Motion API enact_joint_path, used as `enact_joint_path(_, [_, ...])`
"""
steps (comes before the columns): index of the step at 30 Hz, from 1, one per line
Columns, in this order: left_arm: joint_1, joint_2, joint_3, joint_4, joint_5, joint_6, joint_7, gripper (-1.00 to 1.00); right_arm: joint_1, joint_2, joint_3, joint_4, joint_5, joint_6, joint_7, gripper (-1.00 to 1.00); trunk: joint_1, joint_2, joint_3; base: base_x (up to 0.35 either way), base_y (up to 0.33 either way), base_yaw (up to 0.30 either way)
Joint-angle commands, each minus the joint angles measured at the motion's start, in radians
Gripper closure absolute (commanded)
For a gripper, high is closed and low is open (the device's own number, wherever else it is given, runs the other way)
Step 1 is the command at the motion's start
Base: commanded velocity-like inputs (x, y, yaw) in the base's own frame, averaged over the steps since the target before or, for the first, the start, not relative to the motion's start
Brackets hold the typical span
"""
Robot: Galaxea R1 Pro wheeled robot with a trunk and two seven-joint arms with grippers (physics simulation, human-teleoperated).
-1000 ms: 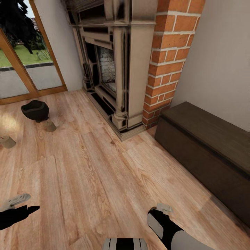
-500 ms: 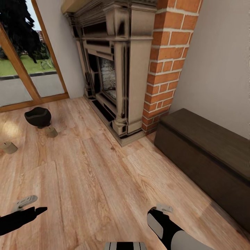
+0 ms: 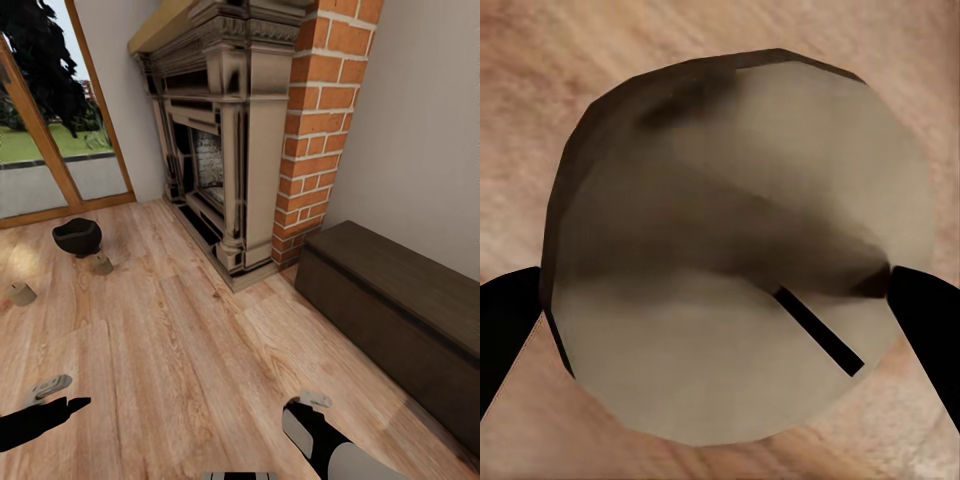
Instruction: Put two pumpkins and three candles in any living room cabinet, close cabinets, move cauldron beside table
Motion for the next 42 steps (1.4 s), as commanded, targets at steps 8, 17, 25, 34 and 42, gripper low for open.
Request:
enact_joint_path(8, [0.0,0.0,0.0,0.0,0.0,0.0,0.0,-1.0,0.0,0.001,0.0,-0.001,-0.001,0.0,0.0,1.0,-0.004,0.002,0.03,0.0,0.0,0.033])
enact_joint_path(17, [0.0,0.001,0.0,0.0,0.0,-0.001,0.0,-1.0,0.0,0.004,0.0,-0.001,-0.001,0.004,-0.001,1.0,-0.035,0.059,0.052,0.0,0.0,0.22])
enact_joint_path(25, [0.0,0.001,0.0,0.0,0.0,-0.001,0.0,-1.0,0.001,0.006,0.017,-0.001,-0.001,0.005,-0.001,1.0,-0.066,0.115,0.07,0.0,0.0,0.244])
enact_joint_path(34, [0.0,0.001,0.0,0.0,0.0,-0.002,0.0,-1.0,0.0,0.007,0.026,-0.001,-0.001,0.005,-0.001,1.0,-0.1,0.178,0.089,0.0,0.0,0.244])
enact_joint_path(42, [0.0,0.001,0.0,0.0,-0.001,-0.004,0.001,-1.0,0.0,0.009,0.026,0.0,-0.001,0.006,-0.001,1.0,-0.131,0.234,0.107,0.0,0.0,0.244])
